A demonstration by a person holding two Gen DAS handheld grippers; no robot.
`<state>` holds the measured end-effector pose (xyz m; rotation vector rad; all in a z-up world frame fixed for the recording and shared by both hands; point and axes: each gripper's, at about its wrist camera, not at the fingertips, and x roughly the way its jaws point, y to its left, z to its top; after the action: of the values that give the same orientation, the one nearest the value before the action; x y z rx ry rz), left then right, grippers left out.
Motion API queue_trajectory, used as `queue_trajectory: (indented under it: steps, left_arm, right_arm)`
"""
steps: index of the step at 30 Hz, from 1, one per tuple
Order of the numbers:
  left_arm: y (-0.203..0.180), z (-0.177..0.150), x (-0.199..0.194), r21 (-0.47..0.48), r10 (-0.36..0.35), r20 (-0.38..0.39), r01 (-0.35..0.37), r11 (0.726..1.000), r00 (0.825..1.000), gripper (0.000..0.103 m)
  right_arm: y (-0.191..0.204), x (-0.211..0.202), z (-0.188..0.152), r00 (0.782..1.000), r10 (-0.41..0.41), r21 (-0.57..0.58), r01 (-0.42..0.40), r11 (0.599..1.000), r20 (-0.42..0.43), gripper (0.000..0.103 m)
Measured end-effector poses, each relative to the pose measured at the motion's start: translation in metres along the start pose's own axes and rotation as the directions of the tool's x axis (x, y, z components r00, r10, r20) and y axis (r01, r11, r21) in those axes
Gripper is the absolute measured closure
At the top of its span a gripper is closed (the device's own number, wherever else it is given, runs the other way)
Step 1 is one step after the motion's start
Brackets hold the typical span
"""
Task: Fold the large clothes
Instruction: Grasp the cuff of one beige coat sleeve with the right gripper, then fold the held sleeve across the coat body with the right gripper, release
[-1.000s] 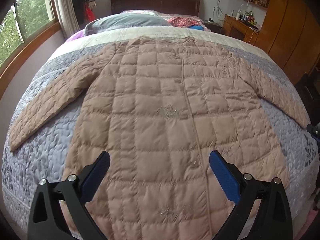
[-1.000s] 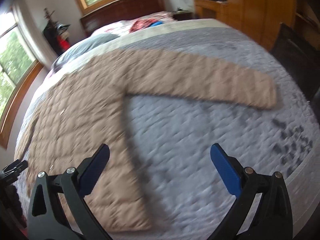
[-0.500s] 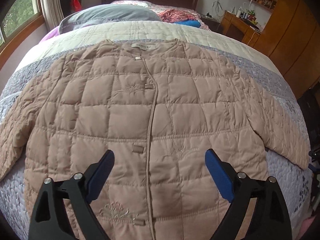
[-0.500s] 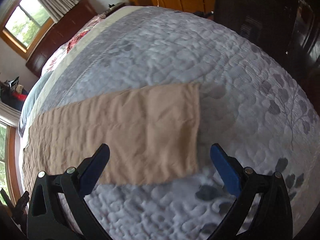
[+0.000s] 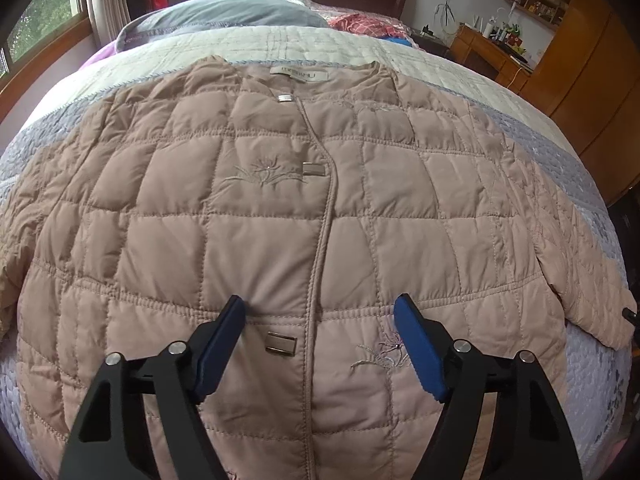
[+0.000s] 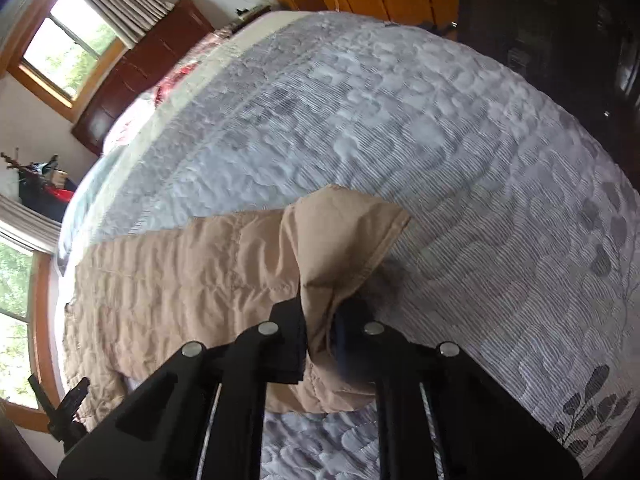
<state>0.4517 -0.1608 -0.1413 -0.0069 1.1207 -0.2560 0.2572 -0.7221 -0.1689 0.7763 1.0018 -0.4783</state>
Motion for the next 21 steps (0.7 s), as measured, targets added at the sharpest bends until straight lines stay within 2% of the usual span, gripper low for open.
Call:
queue_trajectory:
  steps: [2,5,8,10,12,15,21]
  left_arm:
    - [0.001,-0.004,0.001,0.009,0.004,0.007,-0.004,1.000,1.000,0.026]
    - [0.000,-0.007,0.001,0.032,0.013,0.018,-0.013,0.999,1.000,0.026]
    - [0.007,-0.005,-0.008,0.015,-0.007,0.006,0.006,1.000,1.000,0.029]
    - [0.011,-0.003,-0.017,0.013,0.012,0.013,-0.012,1.000,1.000,0.029]
    - [0.016,-0.002,-0.029,0.025,0.038,0.036,-0.039,0.999,0.999,0.029]
    - [0.029,-0.002,-0.042,0.032,0.049,0.058,-0.051,0.998,0.997,0.029]
    - [0.059,-0.005,-0.045,0.013,0.074,0.057,-0.075,0.997,0.996,0.029]
  right_arm:
    - [0.000,0.012,0.000,0.999,-0.040,0.020,0.041,0.999,-0.027,0.094]
    - [0.011,0.001,0.000,0.999,-0.037,0.038,0.037,0.999,0.000,0.096]
    - [0.038,-0.026,-0.002,0.992,0.118,0.018,-0.119,0.993,0.048,0.097]
    - [0.074,-0.046,-0.006,0.984,0.158,-0.059,-0.154,0.986,0.080,0.097]
    - [0.118,-0.057,-0.012,0.973,0.216,-0.146,-0.203,0.968,0.077,0.097]
    - [0.193,-0.055,-0.026,0.957,0.289,-0.270,-0.274,0.923,0.019,0.097]
    - [0.331,-0.013,-0.072,0.934,0.332,-0.443,-0.356,0.823,-0.135,0.097]
